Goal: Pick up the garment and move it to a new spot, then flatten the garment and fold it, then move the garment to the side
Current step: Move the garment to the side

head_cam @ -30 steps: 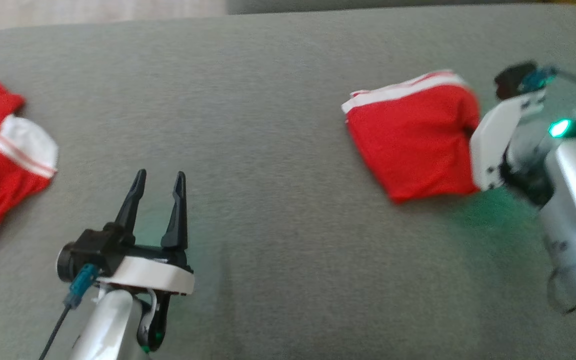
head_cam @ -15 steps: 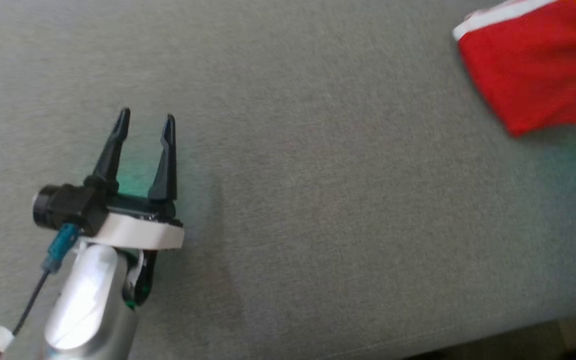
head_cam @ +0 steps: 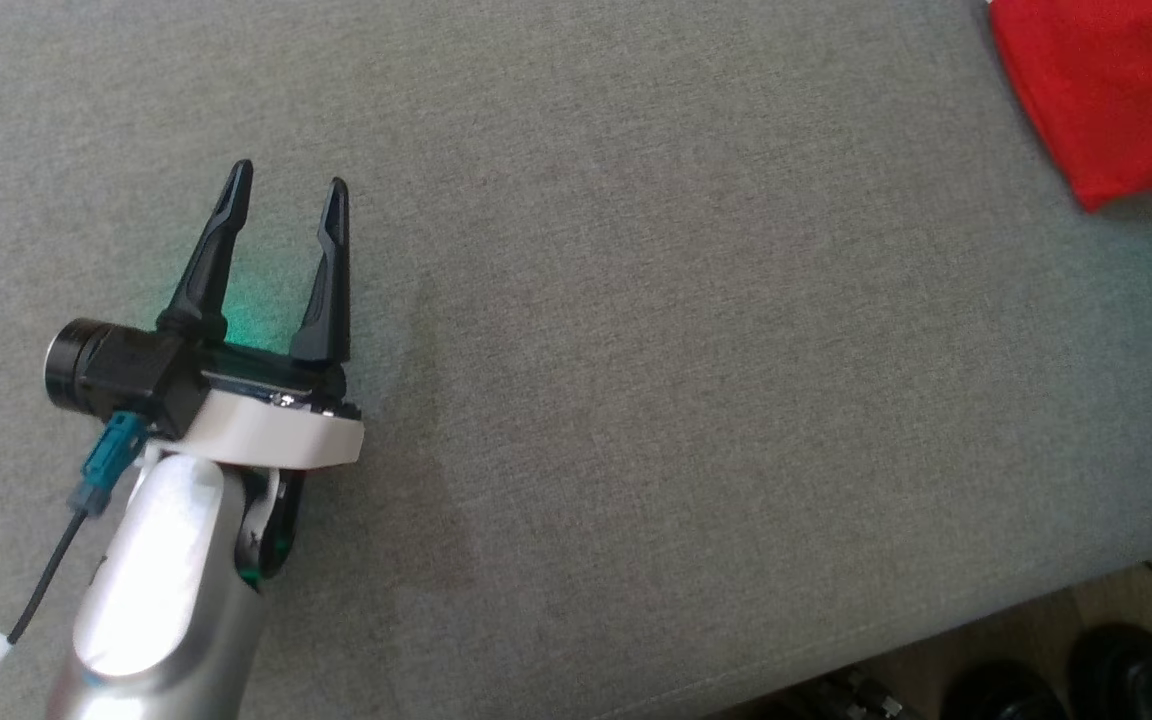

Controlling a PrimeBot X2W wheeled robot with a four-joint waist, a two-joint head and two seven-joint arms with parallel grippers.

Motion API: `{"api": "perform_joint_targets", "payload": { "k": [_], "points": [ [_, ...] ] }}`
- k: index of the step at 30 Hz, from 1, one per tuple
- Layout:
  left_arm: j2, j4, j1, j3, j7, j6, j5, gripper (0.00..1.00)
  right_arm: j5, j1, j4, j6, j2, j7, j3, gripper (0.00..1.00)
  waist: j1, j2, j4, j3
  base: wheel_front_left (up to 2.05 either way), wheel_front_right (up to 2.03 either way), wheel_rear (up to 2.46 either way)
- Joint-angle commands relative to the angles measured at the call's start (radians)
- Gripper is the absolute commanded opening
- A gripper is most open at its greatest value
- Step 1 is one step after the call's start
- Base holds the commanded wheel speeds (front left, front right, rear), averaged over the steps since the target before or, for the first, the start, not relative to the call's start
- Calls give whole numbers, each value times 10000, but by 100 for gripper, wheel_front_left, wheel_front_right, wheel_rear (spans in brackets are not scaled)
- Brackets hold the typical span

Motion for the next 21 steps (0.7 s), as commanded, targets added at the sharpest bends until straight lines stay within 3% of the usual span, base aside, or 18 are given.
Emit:
{"api": "perform_joint_targets", "payload": {
  "k": [1,3,6,13,21],
  "points": [
    [230,-341,-261,229,6,63,56,100,-61,-87,-134,65,-94,-112,-47,0,0,0,-2,-26,0,0,0],
    [236,-326,-223,216,4,61,19,100,-245,-99,-32,65,10,-346,-137,2,0,0,4,-64,0,0,0],
    [227,-289,-176,192,-11,61,-35,100,-480,-96,32,65,108,-763,-162,100,0,0,50,-120,0,0,0],
    [82,26,95,180,-207,78,-230,100,-628,223,215,65,296,-1663,-336,100,0,0,395,-812,0,0,0],
    [-222,626,1232,338,-472,111,-581,100,1133,2098,-524,65,1590,-2817,-1249,100,0,0,1141,-2736,0,0,0]
  ]
}}
